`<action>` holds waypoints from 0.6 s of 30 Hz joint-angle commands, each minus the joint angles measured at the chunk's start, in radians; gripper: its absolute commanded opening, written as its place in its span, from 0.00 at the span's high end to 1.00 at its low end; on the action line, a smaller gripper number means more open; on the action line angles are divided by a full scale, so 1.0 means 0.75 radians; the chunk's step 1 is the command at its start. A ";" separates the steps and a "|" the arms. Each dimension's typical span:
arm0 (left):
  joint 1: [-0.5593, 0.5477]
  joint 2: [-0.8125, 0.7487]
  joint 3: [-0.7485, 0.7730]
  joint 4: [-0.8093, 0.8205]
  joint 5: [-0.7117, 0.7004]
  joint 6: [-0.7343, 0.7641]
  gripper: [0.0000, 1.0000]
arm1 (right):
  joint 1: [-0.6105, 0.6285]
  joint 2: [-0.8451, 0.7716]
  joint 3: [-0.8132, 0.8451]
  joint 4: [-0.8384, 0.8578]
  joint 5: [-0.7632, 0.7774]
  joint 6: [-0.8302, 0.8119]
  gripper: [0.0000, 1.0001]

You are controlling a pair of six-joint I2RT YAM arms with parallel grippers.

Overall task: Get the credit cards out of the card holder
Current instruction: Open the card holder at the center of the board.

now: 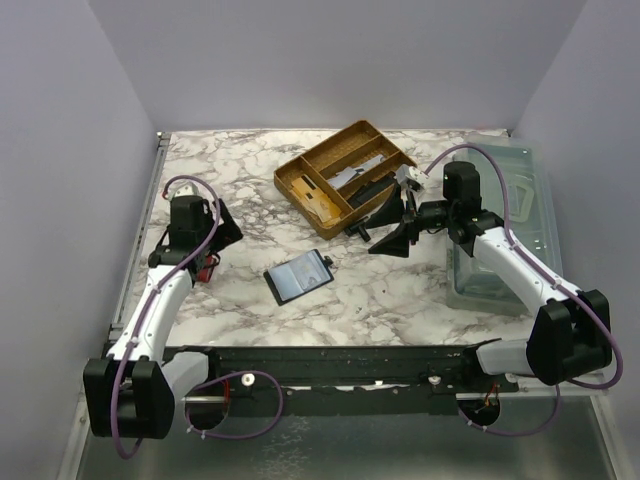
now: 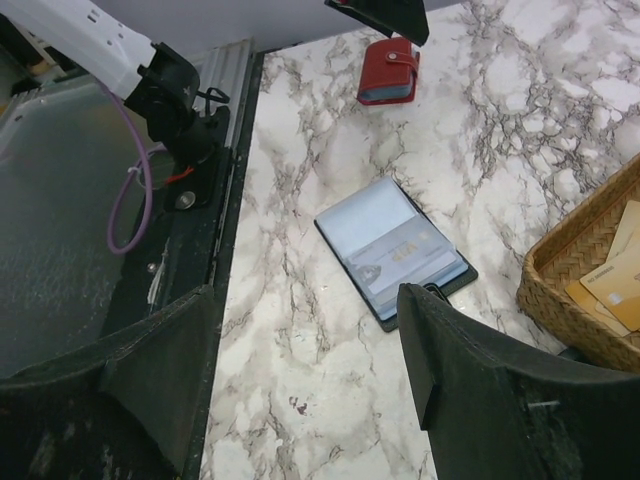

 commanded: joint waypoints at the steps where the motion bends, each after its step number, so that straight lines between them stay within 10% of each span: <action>1: 0.009 0.078 0.023 -0.037 -0.342 0.030 0.09 | -0.006 0.007 -0.012 0.034 -0.047 0.014 0.21; 7: 0.011 0.271 0.108 -0.262 -0.744 -0.436 0.11 | -0.007 0.006 -0.014 0.040 -0.040 0.020 0.21; 18: 0.207 0.235 -0.030 -0.128 -0.573 -0.654 0.23 | -0.006 -0.004 -0.013 0.038 -0.043 0.027 0.21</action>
